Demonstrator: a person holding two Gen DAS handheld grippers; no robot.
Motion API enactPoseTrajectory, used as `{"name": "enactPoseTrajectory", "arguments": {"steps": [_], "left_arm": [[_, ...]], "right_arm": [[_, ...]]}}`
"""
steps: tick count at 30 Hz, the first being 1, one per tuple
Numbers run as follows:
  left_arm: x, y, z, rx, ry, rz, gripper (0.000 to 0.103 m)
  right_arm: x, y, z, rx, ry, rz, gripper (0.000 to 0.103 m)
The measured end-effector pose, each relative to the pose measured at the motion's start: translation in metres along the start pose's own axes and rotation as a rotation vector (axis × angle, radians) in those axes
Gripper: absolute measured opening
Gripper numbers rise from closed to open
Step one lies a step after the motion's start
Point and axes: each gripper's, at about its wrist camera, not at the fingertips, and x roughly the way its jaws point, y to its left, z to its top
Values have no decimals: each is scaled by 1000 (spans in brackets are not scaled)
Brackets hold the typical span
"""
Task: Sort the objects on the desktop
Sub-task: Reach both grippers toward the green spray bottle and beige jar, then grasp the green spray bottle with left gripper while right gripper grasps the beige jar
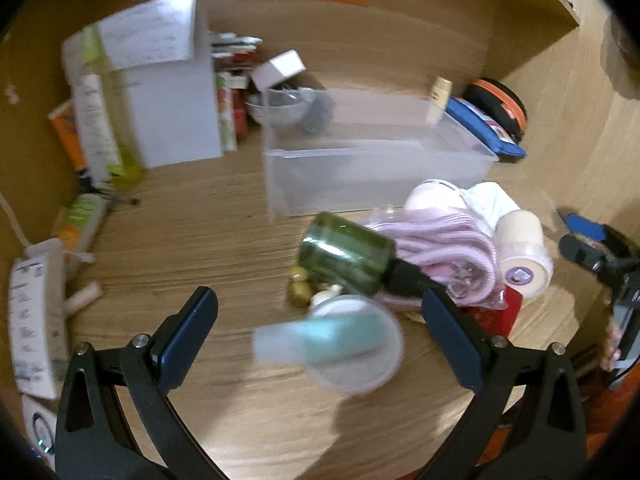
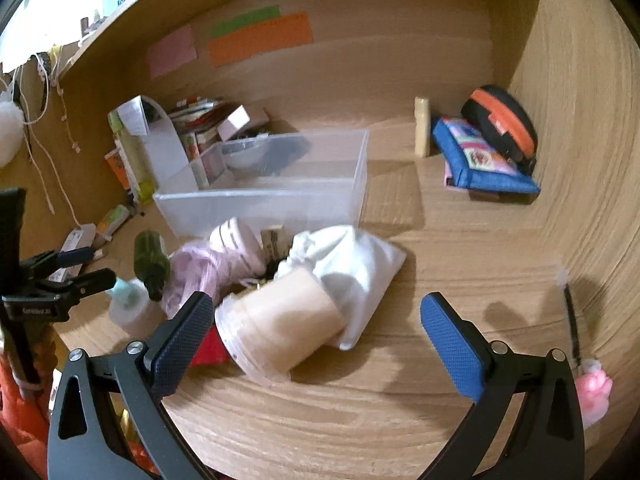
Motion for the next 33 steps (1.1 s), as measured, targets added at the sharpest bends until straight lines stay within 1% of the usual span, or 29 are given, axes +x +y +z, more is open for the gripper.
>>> {"name": "enactPoseTrajectory", "arguments": {"steps": [1, 5, 8, 11, 14, 16, 20, 21, 22, 24, 27, 29, 33], "left_arm": [[5, -2, 2, 4, 7, -4, 103], [21, -2, 10, -9, 30, -59, 103], [33, 0, 15, -25, 50, -81, 103], [42, 2, 19, -47, 75, -118, 103], [50, 4, 21, -64, 87, -130, 103], [53, 6, 22, -75, 93, -138, 103], [58, 7, 22, -88, 103, -149, 103], [59, 7, 22, -89, 103, -151, 100], [60, 6, 22, -88, 103, -157, 92], [63, 4, 22, -82, 115, -161, 80], [64, 5, 23, -89, 109, -168, 77], [64, 7, 22, -91, 103, -167, 77], [60, 10, 22, -107, 74, -127, 76]], "right_arm": [[3, 1, -2, -5, 7, -2, 103], [13, 3, -7, -13, 33, 10, 102], [17, 6, -8, -21, 29, 25, 102], [21, 10, -7, -52, 32, 33, 102], [27, 14, -6, -87, 50, 49, 101], [31, 17, -6, -107, 64, 72, 96], [42, 21, -5, -139, 89, 76, 90], [45, 21, -5, -147, 97, 73, 89], [46, 21, -4, -151, 102, 73, 88], [49, 20, -4, -152, 108, 76, 86], [50, 18, -4, -150, 113, 85, 82], [49, 17, -4, -153, 108, 77, 75], [47, 16, -6, -145, 107, 83, 74]]}}
